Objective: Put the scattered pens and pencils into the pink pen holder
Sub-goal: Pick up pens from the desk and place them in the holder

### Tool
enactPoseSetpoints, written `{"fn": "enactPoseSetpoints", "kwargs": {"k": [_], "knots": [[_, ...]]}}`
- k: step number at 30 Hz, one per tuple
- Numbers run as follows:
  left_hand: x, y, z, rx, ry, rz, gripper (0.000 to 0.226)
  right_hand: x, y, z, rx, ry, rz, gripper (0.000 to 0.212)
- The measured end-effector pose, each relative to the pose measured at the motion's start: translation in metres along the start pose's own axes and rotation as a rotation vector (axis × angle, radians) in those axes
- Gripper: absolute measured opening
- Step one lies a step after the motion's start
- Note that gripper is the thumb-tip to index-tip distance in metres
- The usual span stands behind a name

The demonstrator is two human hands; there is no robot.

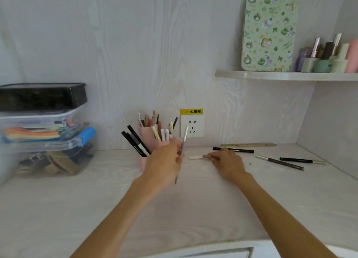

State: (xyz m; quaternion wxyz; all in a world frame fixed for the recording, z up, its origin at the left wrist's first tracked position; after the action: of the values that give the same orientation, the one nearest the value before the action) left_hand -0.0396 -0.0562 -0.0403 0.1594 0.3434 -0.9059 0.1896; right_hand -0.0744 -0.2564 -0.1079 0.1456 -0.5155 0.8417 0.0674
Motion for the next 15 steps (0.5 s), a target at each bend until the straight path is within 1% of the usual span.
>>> {"fn": "enactPoseSetpoints", "kwargs": {"k": [2, 4, 5, 6, 8, 10, 13, 15], "knots": [[-0.014, 0.006, -0.031, 0.178, 0.129, 0.01, 0.044, -0.02, -0.001, 0.006, 0.001, 0.0, -0.025, 0.029], [-0.03, 0.013, -0.064, 0.344, 0.216, 0.005, 0.077, -0.036, -0.003, 0.01, 0.001, 0.008, -0.046, 0.029], [-0.038, 0.017, -0.079, 0.425, 0.241, 0.007, 0.089, -0.041, -0.004, 0.012, 0.005, 0.017, -0.049, 0.029], [-0.045, 0.021, -0.094, 0.506, 0.258, 0.02, 0.096, -0.044, -0.004, 0.013, 0.018, 0.029, -0.049, 0.029], [-0.054, 0.027, -0.12, 0.642, 0.265, 0.068, 0.097, -0.047, -0.003, 0.014, 0.076, 0.04, -0.051, 0.029], [-0.058, 0.026, -0.14, 0.732, 0.221, 0.097, 0.092, -0.045, -0.001, 0.013, 0.14, 0.007, -0.061, 0.028], [-0.061, 0.016, -0.149, 0.798, 0.196, 0.112, 0.086, -0.041, -0.002, 0.014, 0.165, -0.011, -0.074, 0.026], [-0.059, 0.007, -0.14, 0.809, 0.135, 0.103, 0.083, -0.041, -0.004, 0.015, 0.169, -0.009, -0.077, 0.026]]}}
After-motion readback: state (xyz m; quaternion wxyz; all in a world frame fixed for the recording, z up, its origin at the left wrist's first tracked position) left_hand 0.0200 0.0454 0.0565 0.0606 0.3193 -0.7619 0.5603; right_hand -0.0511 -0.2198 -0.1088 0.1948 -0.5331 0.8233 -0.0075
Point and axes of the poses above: each hand's wrist, its own y-axis away from the middle knuckle, its own z-axis out of the palm, x = y × z, the point moved 8 cm from there along -y, towards the middle knuckle, and after that the axes turned 10 degrees about -x, right-handed, at the moved point
